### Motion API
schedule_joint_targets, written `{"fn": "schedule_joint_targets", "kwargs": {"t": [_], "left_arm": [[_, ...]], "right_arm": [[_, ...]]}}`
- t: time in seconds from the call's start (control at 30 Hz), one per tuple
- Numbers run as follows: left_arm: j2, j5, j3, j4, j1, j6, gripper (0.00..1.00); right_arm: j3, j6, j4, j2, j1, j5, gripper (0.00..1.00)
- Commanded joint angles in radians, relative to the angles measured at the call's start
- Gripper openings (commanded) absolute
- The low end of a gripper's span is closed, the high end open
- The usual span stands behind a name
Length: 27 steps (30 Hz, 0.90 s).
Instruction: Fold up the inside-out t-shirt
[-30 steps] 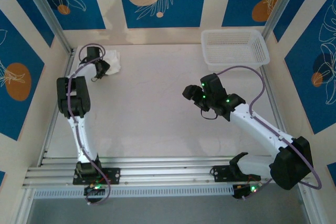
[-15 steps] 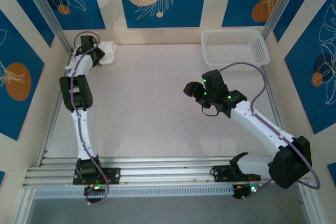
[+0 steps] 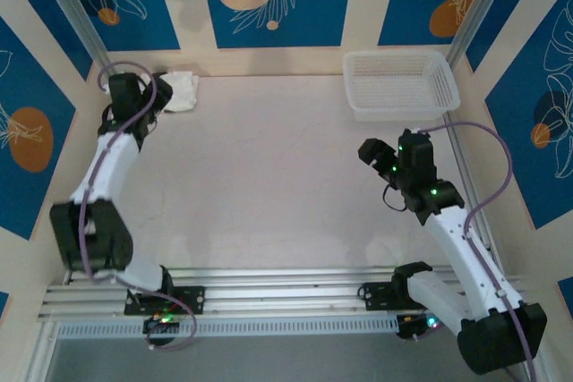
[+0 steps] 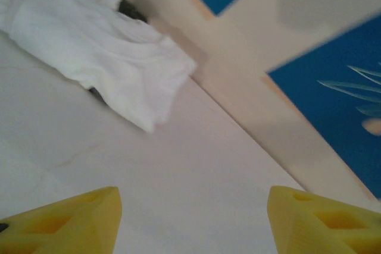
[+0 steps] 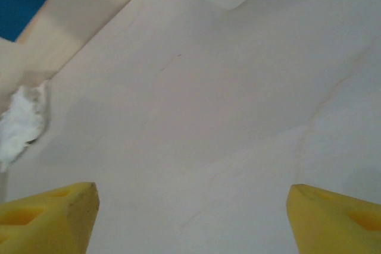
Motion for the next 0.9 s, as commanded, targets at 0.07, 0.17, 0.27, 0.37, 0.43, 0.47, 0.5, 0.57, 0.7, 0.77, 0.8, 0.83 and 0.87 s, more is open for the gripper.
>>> {"fn": "schedule_joint_targets", "kwargs": {"t": [0.07,0.17,0.27,0.37,0.43,0.47,0.5,0.57,0.7,0.77,0.8,0.83,0.87], "left_arm": [[-0.246,0.086,-0.266,0.031,-0.132,0.187,0.71],[-0.364,0.069,-0.372,0.032,-0.223,0.278,0.80],[-0.433,0.062,-0.465,0.083,-0.285,0.329,0.92],[-0.482,-0.077,-0.583,0.185,-0.350,0.396,1.00],[-0.497,-0.176,-0.651,0.255,-0.373,0.435,1.00],[-0.495,-0.214,-0.676,0.281,-0.375,0.447,1.00],[-0.489,-0.239,-0.692,0.302,-0.376,0.458,1.00],[-0.476,-0.300,-0.721,0.339,-0.375,0.492,1.00],[-0.467,-0.426,-0.776,0.405,-0.375,0.532,1.00],[-0.457,-0.468,-0.786,0.411,-0.375,0.568,1.00],[-0.442,-0.505,-0.794,0.420,-0.374,0.581,1.00],[-0.422,-0.547,-0.799,0.436,-0.369,0.582,1.00],[-0.410,-0.544,-0.782,0.413,-0.354,0.572,1.00]], "right_arm": [[-0.170,-0.253,0.258,-0.050,-0.097,0.076,0.88],[-0.275,-0.353,0.444,-0.052,-0.121,0.127,0.89],[-0.343,-0.440,0.602,0.007,-0.151,0.172,0.93],[-0.364,-0.504,0.718,0.144,-0.191,0.145,0.94],[-0.384,-0.516,0.848,0.252,-0.212,0.092,0.94],[-0.391,-0.522,0.934,0.316,-0.214,0.074,0.94],[-0.396,-0.532,1.010,0.371,-0.212,0.066,0.95],[-0.396,-0.558,1.158,0.483,-0.201,0.073,0.96],[-0.427,-0.689,1.450,0.675,-0.140,-0.019,1.00],[-0.424,-0.643,1.329,0.616,-0.198,-0.099,0.99],[-0.432,-0.613,1.405,0.649,-0.215,-0.105,0.99],[-0.406,-0.627,1.350,0.634,-0.197,-0.066,0.99],[-0.376,-0.630,1.256,0.628,-0.174,-0.003,0.99]]}}
